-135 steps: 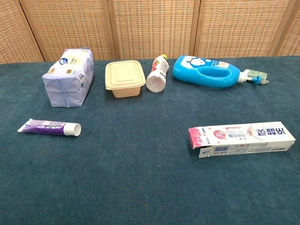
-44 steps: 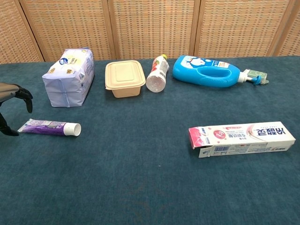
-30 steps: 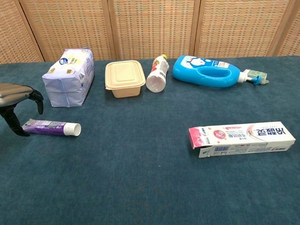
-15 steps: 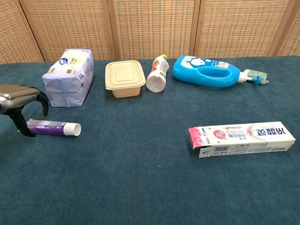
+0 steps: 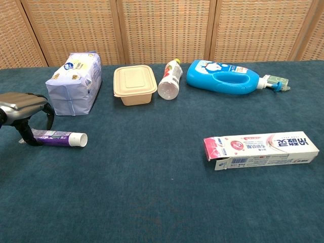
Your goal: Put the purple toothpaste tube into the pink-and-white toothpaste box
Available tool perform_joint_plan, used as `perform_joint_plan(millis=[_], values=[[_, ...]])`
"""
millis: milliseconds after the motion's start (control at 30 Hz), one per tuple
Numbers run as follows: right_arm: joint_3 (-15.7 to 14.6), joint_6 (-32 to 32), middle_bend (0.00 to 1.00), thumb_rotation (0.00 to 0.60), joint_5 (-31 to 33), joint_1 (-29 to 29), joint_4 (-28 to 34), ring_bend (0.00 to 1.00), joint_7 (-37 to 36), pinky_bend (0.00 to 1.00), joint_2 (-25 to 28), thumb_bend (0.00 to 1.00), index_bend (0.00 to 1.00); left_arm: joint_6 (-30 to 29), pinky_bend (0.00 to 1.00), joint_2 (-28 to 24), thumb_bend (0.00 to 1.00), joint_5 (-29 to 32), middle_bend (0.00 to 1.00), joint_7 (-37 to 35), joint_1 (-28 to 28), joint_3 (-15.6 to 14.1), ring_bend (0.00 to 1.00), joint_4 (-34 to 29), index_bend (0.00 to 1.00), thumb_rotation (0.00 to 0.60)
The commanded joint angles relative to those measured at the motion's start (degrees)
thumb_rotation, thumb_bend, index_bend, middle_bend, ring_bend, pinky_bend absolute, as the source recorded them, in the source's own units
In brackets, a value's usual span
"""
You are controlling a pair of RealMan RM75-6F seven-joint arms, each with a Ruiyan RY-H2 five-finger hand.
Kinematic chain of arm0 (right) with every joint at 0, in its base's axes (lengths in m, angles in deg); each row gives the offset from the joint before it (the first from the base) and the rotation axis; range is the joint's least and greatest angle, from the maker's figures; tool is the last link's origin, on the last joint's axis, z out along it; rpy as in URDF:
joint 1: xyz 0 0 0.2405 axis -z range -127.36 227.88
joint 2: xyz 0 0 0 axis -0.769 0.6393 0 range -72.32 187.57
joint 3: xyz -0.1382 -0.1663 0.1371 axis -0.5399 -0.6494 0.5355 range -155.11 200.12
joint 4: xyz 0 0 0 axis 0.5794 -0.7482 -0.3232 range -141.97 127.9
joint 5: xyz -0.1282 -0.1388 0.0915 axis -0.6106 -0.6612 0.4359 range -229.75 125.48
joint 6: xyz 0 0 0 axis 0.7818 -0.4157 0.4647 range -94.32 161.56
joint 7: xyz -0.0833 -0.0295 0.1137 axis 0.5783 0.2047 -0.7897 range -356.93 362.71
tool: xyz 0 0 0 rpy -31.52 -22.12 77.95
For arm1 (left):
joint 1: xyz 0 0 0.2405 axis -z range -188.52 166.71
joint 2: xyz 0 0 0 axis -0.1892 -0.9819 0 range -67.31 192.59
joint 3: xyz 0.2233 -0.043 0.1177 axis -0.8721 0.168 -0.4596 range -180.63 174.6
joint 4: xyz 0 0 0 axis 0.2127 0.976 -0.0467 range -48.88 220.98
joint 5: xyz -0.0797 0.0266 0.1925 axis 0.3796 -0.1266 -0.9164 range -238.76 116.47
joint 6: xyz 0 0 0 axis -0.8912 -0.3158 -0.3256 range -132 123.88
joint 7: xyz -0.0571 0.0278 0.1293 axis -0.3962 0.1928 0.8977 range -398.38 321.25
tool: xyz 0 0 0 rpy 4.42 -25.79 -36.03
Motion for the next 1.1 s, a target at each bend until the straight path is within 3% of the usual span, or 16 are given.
perform_joint_plan(millis=[33, 167, 333, 633, 933, 1100], values=[[0.03, -0.11, 0.0, 0.6, -0.03, 0.02, -0.09, 0.0, -0.1, 0.0, -0.05, 0.0, 0.06, -0.94, 0.0, 0.61, 0.27, -0.97, 0.32, -0.56, -0.34, -0.18, 0.02, 0.62, 0.52, 0.6], [0.14, -0.36, 0.0, 0.6, 0.0, 0.1, -0.13, 0.0, -0.28, 0.0, 0.0, 0.0, 0.07, -1.75, 0.06, 1.21, 0.31, -2.41, 0.37, -1.53, -0.73, -0.24, 0.09, 1.46, 0.57, 0.6], [0.19, -0.5, 0.0, 0.6, -0.04, 0.12, -0.22, 0.0, -0.48, 0.0, -0.02, 0.0, 0.07, -2.26, 0.22, 1.64, 0.34, -3.38, 0.43, -2.14, -1.15, -0.37, 0.19, 2.12, 0.64, 0.6], [0.11, -0.34, 0.0, 0.6, -0.08, 0.07, -0.26, 0.0, -0.2, 0.0, -0.16, 0.0, 0.08, -4.33, 0.33, 2.53, 0.41, -8.19, 0.57, -6.26, -2.34, -0.24, 0.31, 3.58, 0.79, 0.6], [0.13, 0.14, 0.0, 0.6, 0.28, -0.05, -0.11, 0.0, 0.0, 0.0, -0.16, 0.0, 0.1, -5.73, 0.37, 2.18, 0.42, -16.41, 0.6, -14.46, -3.87, -0.5, 0.34, 5.08, 0.82, 0.6], [0.56, 1.34, 0.0, 0.6, 1.22, -0.64, -0.06, 0.0, 0.18, 0.0, -0.26, 0.0, 0.1, -5.23, 0.37, -0.45, 0.41, -20.41, 0.6, -18.35, -4.1, -0.63, 0.34, 3.91, 0.82, 0.6]])
